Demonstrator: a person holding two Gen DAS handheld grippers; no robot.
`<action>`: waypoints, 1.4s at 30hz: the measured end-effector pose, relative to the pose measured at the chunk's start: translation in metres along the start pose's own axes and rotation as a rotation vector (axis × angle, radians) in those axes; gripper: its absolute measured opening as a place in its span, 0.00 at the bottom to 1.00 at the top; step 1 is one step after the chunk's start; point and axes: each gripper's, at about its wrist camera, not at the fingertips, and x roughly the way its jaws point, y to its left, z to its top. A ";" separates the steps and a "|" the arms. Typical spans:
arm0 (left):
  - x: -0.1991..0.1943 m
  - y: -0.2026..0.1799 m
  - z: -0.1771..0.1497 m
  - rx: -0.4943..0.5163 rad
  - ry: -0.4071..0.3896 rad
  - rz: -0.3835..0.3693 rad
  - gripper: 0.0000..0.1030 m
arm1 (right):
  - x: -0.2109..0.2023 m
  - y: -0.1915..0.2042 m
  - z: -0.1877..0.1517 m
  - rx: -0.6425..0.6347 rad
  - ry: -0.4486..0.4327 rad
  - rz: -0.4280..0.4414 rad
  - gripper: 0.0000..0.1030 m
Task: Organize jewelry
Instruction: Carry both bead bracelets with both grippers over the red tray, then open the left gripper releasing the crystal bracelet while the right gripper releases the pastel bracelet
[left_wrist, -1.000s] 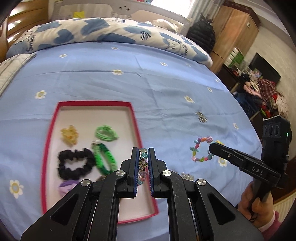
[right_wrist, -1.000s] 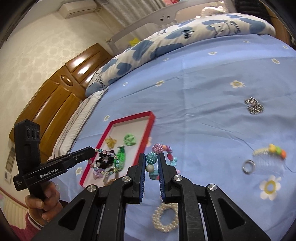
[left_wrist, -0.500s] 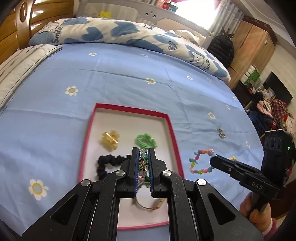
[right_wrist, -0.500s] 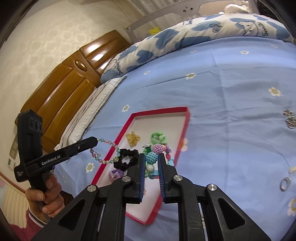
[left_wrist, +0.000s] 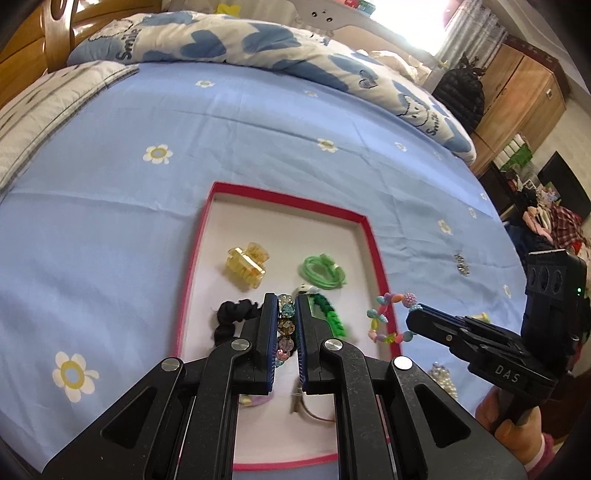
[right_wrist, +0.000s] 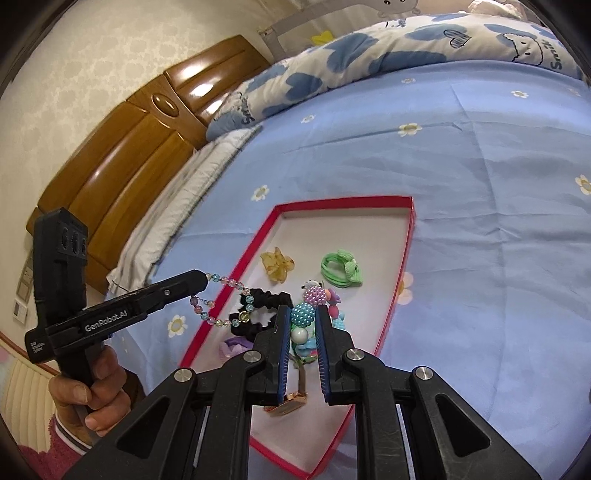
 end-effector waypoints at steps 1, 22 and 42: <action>0.002 0.002 -0.001 -0.006 0.005 0.001 0.07 | 0.005 -0.001 0.000 0.002 0.010 -0.005 0.13; 0.037 0.037 -0.018 -0.041 0.090 0.106 0.08 | 0.073 -0.011 -0.005 0.009 0.147 -0.034 0.15; 0.026 0.036 -0.019 -0.062 0.088 0.122 0.25 | 0.068 -0.006 -0.005 0.011 0.126 -0.023 0.30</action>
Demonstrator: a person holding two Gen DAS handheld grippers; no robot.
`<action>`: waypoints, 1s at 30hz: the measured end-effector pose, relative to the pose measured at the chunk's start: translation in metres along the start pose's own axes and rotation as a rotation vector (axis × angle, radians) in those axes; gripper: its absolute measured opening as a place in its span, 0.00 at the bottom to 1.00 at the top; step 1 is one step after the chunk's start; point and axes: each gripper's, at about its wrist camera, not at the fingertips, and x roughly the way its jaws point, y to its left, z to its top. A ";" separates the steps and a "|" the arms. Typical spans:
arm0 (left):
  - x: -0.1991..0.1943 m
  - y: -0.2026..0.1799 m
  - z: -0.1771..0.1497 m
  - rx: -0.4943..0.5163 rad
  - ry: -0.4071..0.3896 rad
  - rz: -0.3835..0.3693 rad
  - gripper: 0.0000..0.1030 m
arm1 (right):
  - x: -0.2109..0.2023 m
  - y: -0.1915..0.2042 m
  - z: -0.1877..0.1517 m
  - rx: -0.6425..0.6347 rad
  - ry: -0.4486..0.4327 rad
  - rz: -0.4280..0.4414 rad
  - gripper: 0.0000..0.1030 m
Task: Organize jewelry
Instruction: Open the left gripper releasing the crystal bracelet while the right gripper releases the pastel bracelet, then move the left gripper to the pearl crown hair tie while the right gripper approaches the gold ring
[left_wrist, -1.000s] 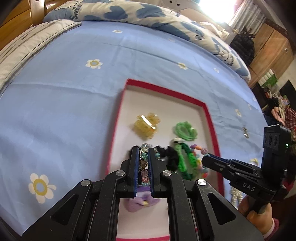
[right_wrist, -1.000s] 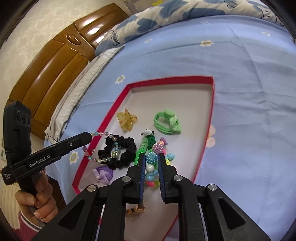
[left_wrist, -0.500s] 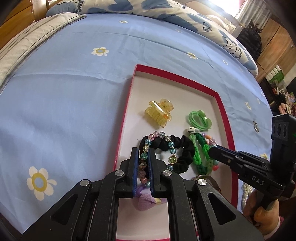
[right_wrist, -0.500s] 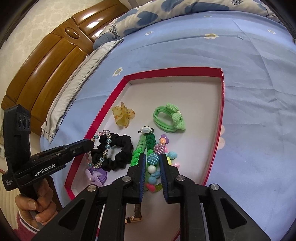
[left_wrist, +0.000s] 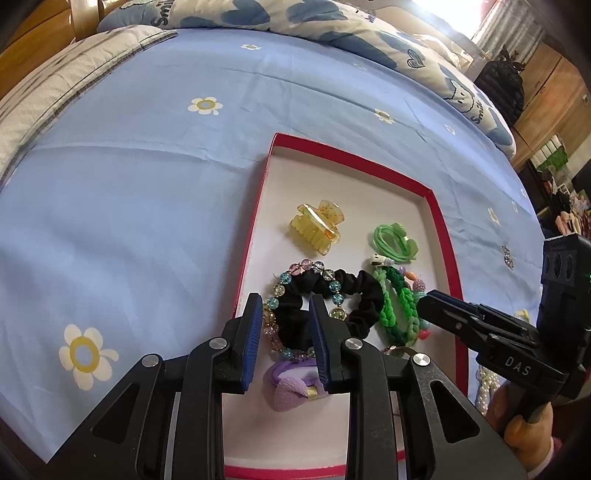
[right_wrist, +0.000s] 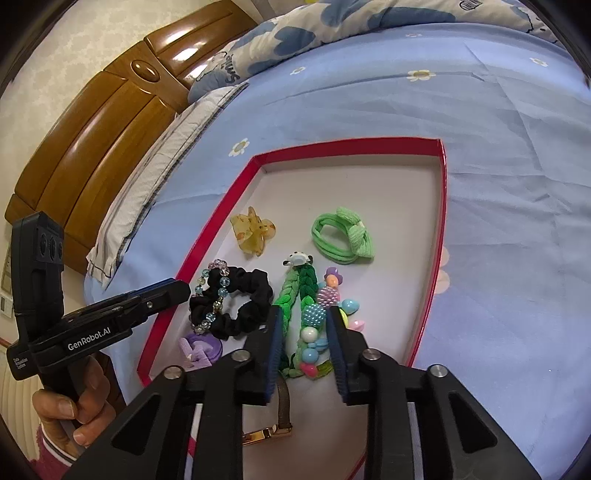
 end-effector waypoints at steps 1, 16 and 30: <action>-0.001 0.000 0.000 0.001 -0.001 0.001 0.28 | -0.001 0.000 0.000 0.000 -0.003 0.001 0.34; -0.032 -0.019 -0.014 0.009 -0.040 -0.041 0.42 | -0.039 -0.002 -0.008 0.017 -0.072 0.003 0.44; -0.053 -0.079 -0.042 0.099 -0.041 -0.125 0.45 | -0.125 -0.049 -0.055 0.128 -0.192 -0.057 0.46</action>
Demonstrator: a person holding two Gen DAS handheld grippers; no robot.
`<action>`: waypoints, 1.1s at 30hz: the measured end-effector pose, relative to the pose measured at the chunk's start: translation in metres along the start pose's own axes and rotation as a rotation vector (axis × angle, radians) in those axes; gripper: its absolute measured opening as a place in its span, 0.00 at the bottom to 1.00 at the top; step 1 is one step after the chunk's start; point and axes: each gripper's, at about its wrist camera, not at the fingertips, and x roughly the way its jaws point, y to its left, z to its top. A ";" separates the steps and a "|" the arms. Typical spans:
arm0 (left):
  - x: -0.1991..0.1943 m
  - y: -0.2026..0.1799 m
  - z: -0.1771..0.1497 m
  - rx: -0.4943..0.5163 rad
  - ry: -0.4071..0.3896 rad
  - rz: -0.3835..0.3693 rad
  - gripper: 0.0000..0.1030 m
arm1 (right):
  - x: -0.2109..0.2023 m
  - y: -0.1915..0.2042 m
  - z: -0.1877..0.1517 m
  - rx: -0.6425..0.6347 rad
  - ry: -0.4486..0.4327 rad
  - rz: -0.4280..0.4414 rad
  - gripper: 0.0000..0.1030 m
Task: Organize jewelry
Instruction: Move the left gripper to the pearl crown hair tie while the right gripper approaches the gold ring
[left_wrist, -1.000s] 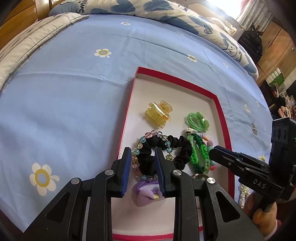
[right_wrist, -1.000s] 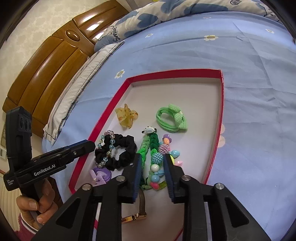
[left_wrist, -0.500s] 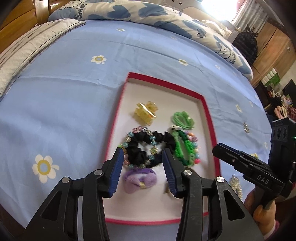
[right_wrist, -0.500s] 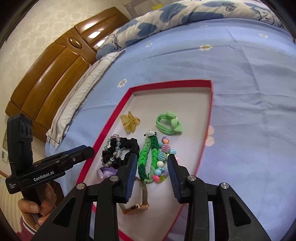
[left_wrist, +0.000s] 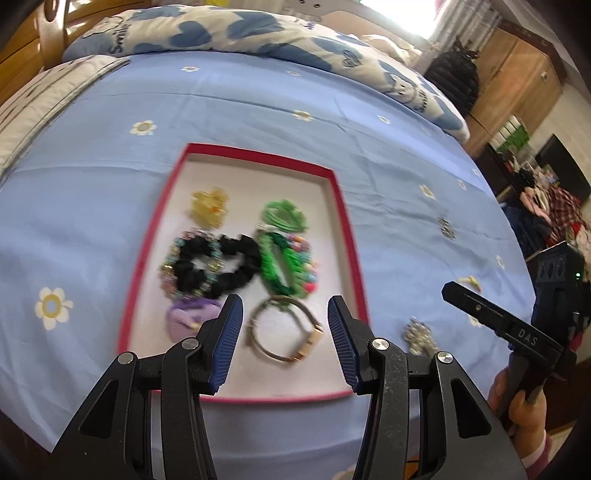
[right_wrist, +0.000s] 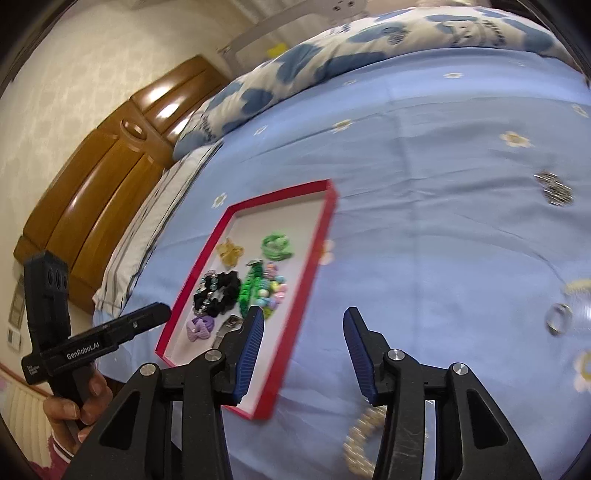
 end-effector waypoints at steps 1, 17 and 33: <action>0.000 -0.005 -0.002 0.005 0.003 -0.008 0.45 | -0.005 -0.005 -0.002 0.007 -0.007 -0.010 0.46; 0.026 -0.100 -0.041 0.173 0.104 -0.089 0.51 | -0.089 -0.102 -0.047 0.204 -0.116 -0.150 0.47; 0.071 -0.139 -0.066 0.279 0.212 -0.050 0.51 | -0.066 -0.118 -0.028 0.077 -0.126 -0.231 0.47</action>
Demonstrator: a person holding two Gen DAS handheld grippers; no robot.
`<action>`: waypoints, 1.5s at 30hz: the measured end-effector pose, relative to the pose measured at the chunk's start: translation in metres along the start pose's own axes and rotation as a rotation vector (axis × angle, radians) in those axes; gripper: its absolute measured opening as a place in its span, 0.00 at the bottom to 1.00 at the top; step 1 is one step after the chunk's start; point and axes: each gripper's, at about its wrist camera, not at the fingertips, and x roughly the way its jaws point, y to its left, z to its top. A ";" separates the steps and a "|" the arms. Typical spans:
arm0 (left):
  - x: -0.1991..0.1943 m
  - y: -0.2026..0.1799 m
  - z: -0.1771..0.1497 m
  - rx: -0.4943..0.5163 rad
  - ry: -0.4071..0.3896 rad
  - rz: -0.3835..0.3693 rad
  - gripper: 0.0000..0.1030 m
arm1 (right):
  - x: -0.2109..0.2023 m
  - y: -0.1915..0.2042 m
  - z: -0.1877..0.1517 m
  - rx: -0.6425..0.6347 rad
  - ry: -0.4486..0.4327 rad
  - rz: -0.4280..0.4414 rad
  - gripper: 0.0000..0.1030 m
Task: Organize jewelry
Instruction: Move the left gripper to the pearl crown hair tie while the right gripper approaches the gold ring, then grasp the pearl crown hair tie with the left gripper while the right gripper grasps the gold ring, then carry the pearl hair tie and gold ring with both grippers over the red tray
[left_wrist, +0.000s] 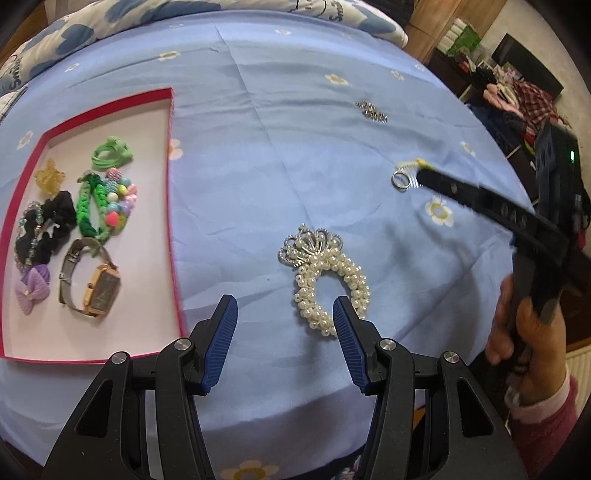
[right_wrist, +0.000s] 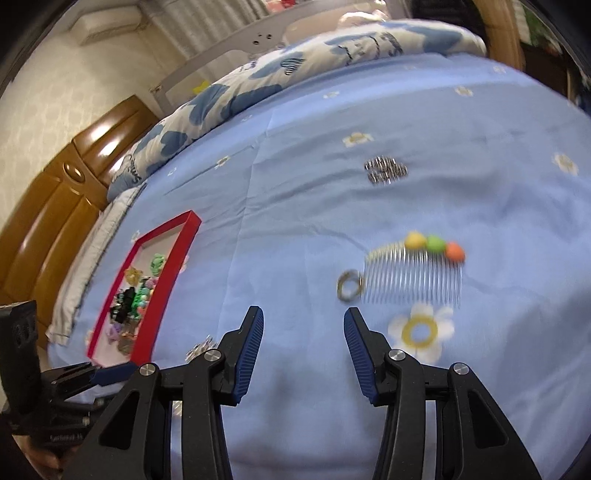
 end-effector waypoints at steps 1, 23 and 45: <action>0.003 -0.001 0.000 0.004 0.005 0.001 0.51 | 0.002 0.001 0.002 -0.014 -0.006 -0.006 0.47; 0.033 -0.015 0.008 0.063 0.038 -0.021 0.12 | 0.056 -0.004 0.008 -0.143 0.090 -0.090 0.23; -0.043 0.012 0.017 -0.046 -0.129 -0.145 0.11 | 0.011 0.032 -0.011 -0.049 0.054 0.101 0.22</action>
